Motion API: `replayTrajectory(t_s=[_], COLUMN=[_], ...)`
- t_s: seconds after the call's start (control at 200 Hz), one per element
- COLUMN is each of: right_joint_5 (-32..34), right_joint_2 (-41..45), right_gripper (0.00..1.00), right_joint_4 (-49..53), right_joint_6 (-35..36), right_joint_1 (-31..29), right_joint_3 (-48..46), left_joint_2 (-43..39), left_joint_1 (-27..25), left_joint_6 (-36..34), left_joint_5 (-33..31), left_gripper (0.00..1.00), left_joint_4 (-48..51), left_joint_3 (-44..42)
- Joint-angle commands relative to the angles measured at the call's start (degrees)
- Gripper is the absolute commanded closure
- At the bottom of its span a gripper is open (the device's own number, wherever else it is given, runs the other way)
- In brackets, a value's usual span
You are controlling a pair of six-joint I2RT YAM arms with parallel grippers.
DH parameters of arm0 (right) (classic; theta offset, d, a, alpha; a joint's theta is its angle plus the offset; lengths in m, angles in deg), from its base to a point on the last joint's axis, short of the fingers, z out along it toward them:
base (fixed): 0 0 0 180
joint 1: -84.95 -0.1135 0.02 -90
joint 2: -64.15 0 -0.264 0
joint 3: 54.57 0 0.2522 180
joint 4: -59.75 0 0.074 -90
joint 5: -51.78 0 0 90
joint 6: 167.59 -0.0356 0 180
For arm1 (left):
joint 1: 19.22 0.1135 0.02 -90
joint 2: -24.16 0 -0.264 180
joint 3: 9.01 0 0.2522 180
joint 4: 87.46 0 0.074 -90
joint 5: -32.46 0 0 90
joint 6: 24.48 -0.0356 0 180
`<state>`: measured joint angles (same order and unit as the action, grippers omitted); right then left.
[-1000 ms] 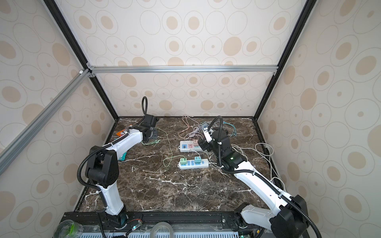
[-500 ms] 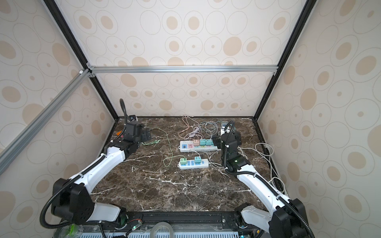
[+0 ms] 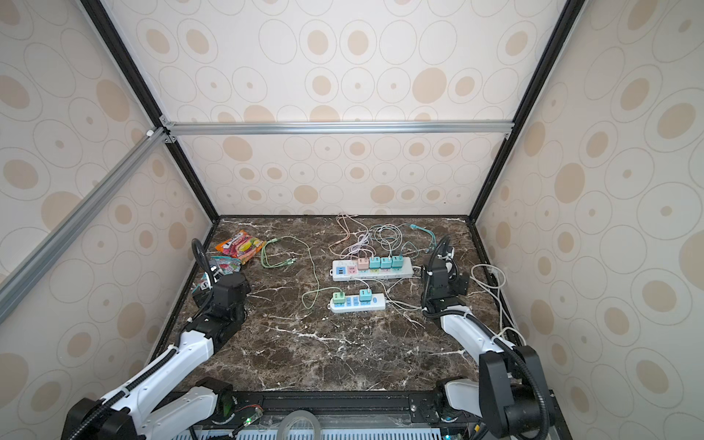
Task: Insert the plug
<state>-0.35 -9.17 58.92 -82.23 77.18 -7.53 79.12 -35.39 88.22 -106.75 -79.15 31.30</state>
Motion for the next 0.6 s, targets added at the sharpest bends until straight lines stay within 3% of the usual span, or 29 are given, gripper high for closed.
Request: replayTrajectory(t_s=[0.0,0.135,0.23,0.37,0.475,0.595], right_joint_5=[-10.6,-16.6,-24.1,-28.8,-32.3,-30.8], right_joint_2=[-2.0,-4.2,-6.7,-11.1,-16.3,-15.1], right_gripper=[0.0,0.0,0.0,0.0,0.0,0.0], right_joint_4=[-9.1,-18.3,-23.2,-32.9,-44.5,-31.0], right_joint_6=[0.9,-1.1,1.7,3.6,5.2,4.6], right_joint_1=[2.9,4.4,4.9,4.9,5.0,5.0], right_joint_3=[-3.2,-6.7,-8.5,-11.7,-14.5,-8.9], left_joint_2=[-2.2,-2.8,-1.3,2.9,7.9,13.7], left_joint_1=[0.8,1.6,2.3,5.2,6.4,7.1], left_joint_6=[-2.3,-6.5,-8.8,-15.4,-16.3,-18.9], left_joint_5=[-9.5,-9.7,-8.8,2.5,6.6,13.1], left_gripper=[0.01,0.02,0.02,0.02,0.02,0.02], left_joint_4=[-10.1,-17.2,-23.1,-40.3,-43.8,-48.9], left_joint_3=[-4.4,-8.4,-10.8,-15.9,-15.4,-14.9])
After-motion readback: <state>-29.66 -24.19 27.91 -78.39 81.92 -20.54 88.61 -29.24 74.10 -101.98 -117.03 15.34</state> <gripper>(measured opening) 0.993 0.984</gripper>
